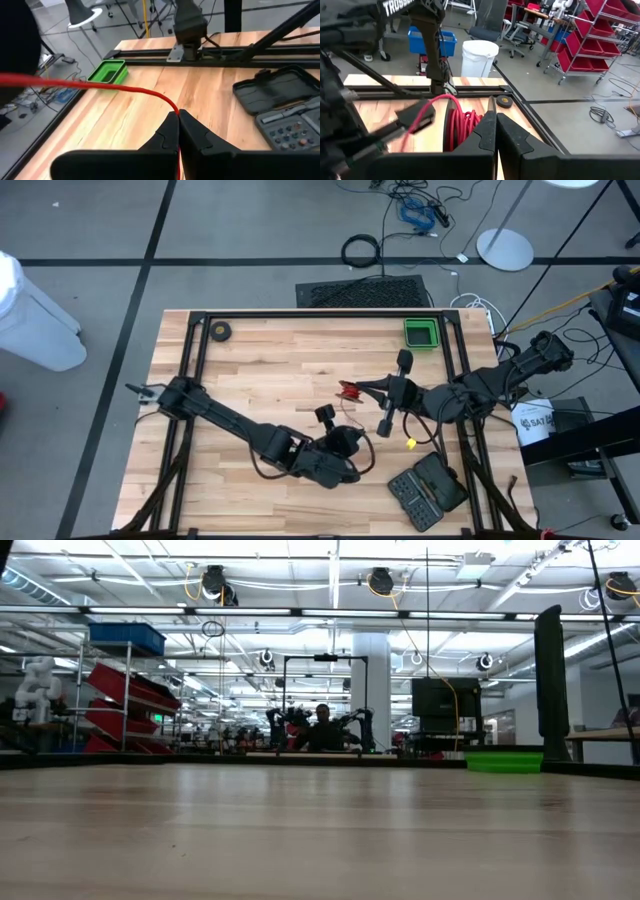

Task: Coil cords
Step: Coil the red wire into the spool

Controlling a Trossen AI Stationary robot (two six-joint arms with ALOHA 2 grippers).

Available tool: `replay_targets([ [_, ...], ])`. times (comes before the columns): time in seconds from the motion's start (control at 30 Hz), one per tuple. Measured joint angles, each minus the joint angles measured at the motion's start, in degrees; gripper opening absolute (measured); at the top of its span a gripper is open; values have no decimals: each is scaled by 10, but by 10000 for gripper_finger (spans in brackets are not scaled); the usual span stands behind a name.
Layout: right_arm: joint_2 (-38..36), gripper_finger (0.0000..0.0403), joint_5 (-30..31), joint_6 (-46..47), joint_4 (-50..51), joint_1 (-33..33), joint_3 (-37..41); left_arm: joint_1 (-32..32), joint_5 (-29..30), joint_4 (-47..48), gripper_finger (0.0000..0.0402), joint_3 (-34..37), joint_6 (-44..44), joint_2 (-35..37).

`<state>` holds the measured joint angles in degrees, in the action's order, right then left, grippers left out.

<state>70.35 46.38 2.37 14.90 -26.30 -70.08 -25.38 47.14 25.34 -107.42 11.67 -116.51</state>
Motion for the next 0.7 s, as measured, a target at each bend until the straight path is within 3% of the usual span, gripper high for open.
replay_targets([
  [0.17, 0, 0, 0, 8, 21, 0, 0, -25, 31, 13, 1, 0, 0, 4],
  [0.37, -3, 0, -10, 27, 43, 0, 0, -65, 180, 86, 1, 0, 16, 34],
  [0.47, -9, 0, -51, 34, 46, 0, 0, -77, 218, 161, 1, 0, 78, 57],
  [0.7, -18, 0, -106, 43, 39, -17, 0, -72, 212, 346, 1, 0, 261, 91],
])
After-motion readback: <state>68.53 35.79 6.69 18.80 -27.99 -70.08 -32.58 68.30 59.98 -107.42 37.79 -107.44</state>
